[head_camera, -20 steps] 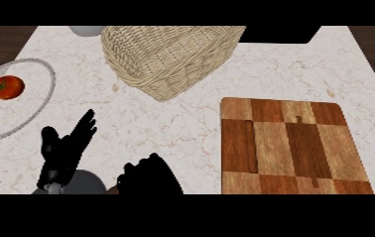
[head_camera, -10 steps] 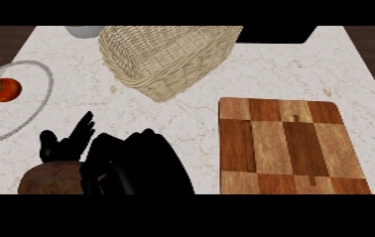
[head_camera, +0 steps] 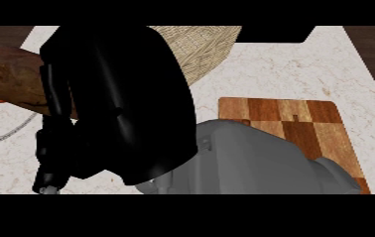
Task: Pick the sweet potato from the cutting board and place it in the basket
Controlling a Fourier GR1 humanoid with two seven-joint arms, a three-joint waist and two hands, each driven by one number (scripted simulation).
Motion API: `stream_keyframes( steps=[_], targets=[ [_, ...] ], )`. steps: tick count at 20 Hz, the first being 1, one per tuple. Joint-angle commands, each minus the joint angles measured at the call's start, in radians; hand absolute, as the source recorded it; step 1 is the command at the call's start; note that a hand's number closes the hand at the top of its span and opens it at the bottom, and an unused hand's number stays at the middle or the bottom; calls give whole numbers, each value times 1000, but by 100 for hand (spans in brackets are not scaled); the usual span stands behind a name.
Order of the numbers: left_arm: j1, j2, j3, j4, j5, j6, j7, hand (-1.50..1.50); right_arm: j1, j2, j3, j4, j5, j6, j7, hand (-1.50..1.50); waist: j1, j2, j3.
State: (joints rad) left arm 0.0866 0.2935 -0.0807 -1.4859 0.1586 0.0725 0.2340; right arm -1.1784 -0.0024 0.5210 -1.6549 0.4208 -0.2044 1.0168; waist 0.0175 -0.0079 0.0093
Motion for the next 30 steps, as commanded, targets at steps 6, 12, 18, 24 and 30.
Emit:
stream_keyframes(
  steps=[6, 12, 18, 24, 30],
  targets=[
    [29, -42, -37, 61, -30, 16, 46, 0, -200, 2, -195, 331, -43, 41, -78, 150, 6, 14, -11],
    [70, -42, -28, 63, -25, -7, 7, 0, -222, -1, -208, 481, -26, 74, -187, 150, 5, 13, -11],
    [13, -21, -15, 31, -30, -3, 72, 0, -200, -14, -299, 722, -64, 18, -452, 150, 21, 24, -10],
    [35, -27, -20, 42, -39, -12, 61, 0, -138, 2, -356, 784, -182, -39, -536, 150, 15, 20, -10],
    [9, -31, 3, 70, -23, -26, 58, 0, -129, -10, -391, 908, -219, -39, -693, 150, 10, 19, -10]
  ],
)
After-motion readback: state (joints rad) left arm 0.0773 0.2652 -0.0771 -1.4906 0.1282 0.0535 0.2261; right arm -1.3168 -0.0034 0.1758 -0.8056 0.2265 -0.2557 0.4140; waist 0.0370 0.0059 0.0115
